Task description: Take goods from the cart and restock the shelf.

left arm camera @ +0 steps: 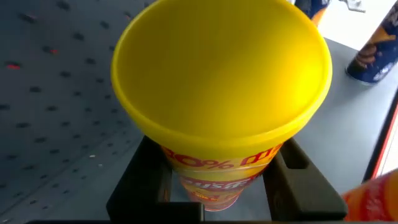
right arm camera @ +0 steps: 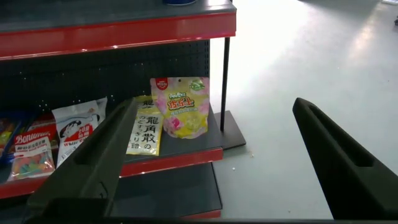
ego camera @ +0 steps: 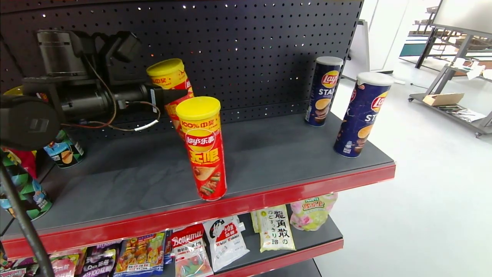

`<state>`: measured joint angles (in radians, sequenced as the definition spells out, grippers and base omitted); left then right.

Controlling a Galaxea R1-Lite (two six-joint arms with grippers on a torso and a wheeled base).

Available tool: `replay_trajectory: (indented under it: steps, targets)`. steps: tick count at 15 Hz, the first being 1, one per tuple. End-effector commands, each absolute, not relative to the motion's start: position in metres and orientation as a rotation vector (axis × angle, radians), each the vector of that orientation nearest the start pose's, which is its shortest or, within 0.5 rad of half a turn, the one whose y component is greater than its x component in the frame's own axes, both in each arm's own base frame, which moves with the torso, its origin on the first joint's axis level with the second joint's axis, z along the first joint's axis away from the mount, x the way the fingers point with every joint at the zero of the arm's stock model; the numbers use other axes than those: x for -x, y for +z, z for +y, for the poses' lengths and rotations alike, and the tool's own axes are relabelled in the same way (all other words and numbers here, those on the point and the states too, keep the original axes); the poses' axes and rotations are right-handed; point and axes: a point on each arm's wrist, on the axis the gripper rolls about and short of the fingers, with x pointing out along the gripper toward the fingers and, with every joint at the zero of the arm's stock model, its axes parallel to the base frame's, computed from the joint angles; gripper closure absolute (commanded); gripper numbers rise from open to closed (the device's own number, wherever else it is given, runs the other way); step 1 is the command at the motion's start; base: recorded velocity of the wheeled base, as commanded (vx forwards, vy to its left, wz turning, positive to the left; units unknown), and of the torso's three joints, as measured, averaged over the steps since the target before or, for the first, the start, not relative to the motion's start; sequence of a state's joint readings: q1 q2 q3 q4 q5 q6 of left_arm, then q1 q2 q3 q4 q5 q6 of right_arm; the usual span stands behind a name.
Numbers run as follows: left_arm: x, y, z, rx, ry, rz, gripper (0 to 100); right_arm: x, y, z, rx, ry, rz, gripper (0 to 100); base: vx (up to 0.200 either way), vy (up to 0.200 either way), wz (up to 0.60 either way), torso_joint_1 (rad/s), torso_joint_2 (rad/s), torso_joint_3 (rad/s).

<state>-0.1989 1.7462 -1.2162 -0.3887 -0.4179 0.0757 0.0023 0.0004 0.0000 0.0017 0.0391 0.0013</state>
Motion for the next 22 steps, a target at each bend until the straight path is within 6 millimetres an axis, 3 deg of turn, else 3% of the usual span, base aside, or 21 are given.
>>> replay_trajectory:
  steps: [1,7,21,22]
  targets:
    - [-0.342,0.246,-0.086,-0.058,-0.641,0.149,100,0.023,0.075,0.001,-0.002,0.043,0.003,0,0.0,0.0,0.0,0.0,0.0,0.0]
    - [-0.357,0.242,-0.096,-0.07,-0.648,0.144,100,0.023,0.075,0.001,-0.002,0.043,0.003,0,0.0,0.0,0.0,0.0,0.0,0.0]
    - [-0.364,0.233,-0.112,-0.139,-0.691,0.141,100,0.023,0.075,0.001,-0.002,0.043,0.003,0,0.0,0.0,0.0,0.0,0.0,0.0]
    - [-0.365,0.232,-0.111,-0.14,-0.69,0.144,0,0.023,0.075,0.001,-0.002,0.043,0.003,0,0.0,0.0,0.0,0.0,0.0,0.0]
